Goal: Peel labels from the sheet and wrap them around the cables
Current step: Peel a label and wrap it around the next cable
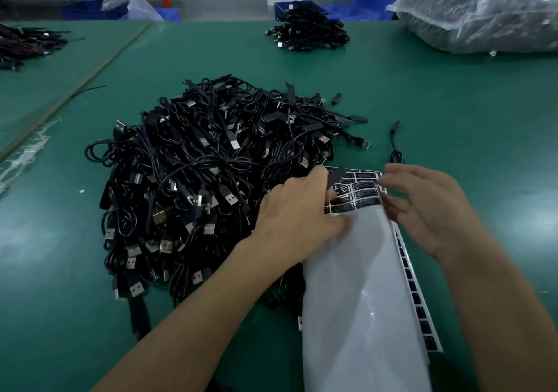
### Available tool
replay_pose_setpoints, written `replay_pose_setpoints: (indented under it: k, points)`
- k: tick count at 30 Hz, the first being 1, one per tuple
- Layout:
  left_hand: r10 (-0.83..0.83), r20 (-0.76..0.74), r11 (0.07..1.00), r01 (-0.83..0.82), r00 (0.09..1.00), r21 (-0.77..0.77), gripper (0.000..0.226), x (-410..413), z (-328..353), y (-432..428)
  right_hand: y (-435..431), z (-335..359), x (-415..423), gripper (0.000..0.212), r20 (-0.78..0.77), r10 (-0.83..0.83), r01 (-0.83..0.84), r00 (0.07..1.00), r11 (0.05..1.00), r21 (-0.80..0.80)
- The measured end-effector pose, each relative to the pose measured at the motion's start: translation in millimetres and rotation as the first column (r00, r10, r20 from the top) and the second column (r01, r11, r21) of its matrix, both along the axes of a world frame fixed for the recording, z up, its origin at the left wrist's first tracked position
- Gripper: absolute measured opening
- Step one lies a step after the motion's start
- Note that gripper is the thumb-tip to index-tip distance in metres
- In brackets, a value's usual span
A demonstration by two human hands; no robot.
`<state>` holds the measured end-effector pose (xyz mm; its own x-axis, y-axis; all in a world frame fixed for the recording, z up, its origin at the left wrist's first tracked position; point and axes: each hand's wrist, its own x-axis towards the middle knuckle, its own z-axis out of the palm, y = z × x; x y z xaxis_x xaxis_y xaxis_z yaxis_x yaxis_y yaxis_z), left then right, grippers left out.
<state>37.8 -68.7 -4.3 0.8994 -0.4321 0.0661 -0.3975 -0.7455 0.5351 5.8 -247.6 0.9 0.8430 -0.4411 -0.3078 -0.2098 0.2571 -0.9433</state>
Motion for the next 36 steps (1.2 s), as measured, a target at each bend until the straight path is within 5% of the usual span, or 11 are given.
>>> replay_pose_setpoints:
  k: [7,19,30,36]
  points:
    - [0.010,0.025,0.993,-0.007,1.000,-0.115,0.054,4,-4,0,-8,-13,-7,0.025,-0.151,0.218,-0.244,0.964,0.952,-0.186]
    - [-0.162,-0.059,0.986,0.159,0.985,-0.052,0.037,18,7,-7,-2,-12,-11,0.045,0.019,0.406,-0.384,0.914,0.877,-0.289]
    - [-0.149,-0.146,0.968,0.114,0.978,-0.222,0.035,25,2,-5,-3,-15,-11,0.037,0.034,0.367,-0.345,0.930,0.899,-0.268]
    - [-0.002,0.004,0.947,0.003,1.000,-0.323,0.051,15,0,-8,1,-14,-13,0.044,-0.008,0.266,-0.250,0.964,0.896,-0.368]
